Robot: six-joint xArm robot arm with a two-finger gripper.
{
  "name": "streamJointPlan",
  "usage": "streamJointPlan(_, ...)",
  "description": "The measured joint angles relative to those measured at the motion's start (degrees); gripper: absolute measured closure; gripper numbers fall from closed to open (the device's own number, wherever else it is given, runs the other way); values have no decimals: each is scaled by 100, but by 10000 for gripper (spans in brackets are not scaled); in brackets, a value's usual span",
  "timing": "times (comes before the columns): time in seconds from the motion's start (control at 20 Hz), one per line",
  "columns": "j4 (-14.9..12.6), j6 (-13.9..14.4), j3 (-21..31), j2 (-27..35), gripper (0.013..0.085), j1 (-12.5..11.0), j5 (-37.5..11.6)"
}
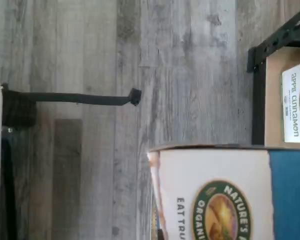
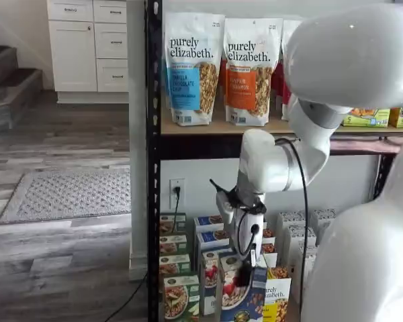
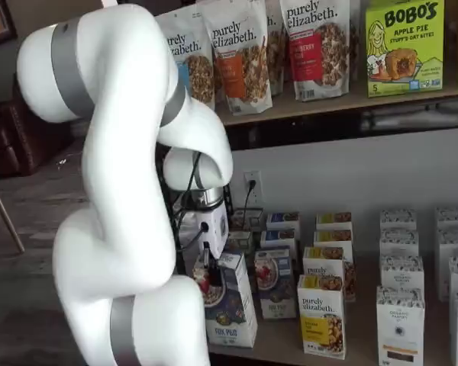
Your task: Pick up the blue and white box that is on the bottom shelf, the second box from the left
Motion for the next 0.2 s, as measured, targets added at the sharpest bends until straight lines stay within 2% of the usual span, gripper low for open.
streamJointPlan(0.2,-37,-19,88,-434,530,-74,360)
